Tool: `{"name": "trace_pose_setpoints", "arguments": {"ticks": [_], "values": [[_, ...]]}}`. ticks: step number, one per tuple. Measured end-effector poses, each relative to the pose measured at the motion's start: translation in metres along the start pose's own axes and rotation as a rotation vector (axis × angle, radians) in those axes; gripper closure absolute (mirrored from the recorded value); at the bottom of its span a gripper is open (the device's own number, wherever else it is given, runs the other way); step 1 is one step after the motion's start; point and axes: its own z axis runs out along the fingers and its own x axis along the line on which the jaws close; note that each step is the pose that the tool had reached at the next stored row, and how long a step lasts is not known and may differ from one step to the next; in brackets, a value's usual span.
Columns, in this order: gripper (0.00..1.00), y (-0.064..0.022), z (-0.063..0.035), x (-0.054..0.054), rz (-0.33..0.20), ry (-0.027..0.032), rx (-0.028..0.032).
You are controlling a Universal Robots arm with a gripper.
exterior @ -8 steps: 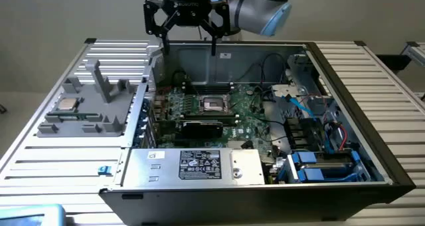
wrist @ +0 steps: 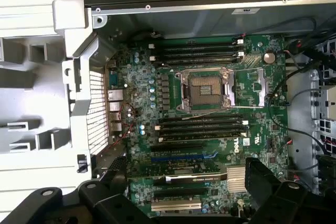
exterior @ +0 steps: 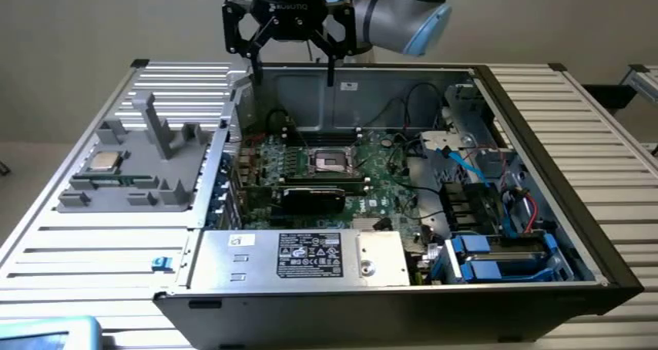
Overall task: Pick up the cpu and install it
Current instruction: 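Reach for the cpu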
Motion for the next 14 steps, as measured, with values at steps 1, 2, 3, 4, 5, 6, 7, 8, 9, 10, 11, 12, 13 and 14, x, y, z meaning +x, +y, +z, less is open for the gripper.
{"name": "trace_pose_setpoints", "arguments": {"ticks": [1,2,3,4,5,6,7,8,9,10,11,12,13,14], "values": [[0.01,0.0,0.0,0.0,0.0,-0.0001,0.0],[0.01,0.0,0.0,0.0,0.0,0.0,0.0],[0.01,0.0,0.0,0.0,0.0,0.0,0.0],[0.01,0.0,0.0,0.0,0.0,0.0,0.0],[0.01,0.0,0.0,0.0,0.0,-0.0001,0.0],[0.01,-0.0001,0.0,0.001,0.0,-0.0001,-0.0001],[0.01,-0.0002,-0.0001,0.002,0.0,0.0,0.0],[0.01,-0.0004,-0.0001,0.005,0.0,-0.0002,0.0],[0.01,-0.0006,-0.0002,0.008,0.0,-0.0007,0.0],[0.01,-0.0008,-0.0003,0.012,0.0,-0.0013,-0.0001],[0.01,-0.0011,-0.0004,0.016,0.0,-0.0022,-0.0001],[0.01,-0.0014,-0.0004,0.019,0.0,-0.0034,-0.0003],[0.01,-0.0017,-0.0005,0.023,0.0,-0.0049,-0.0003],[0.01,-0.0019,-0.0006,0.027,0.0,-0.0063,-0.0004]]}}
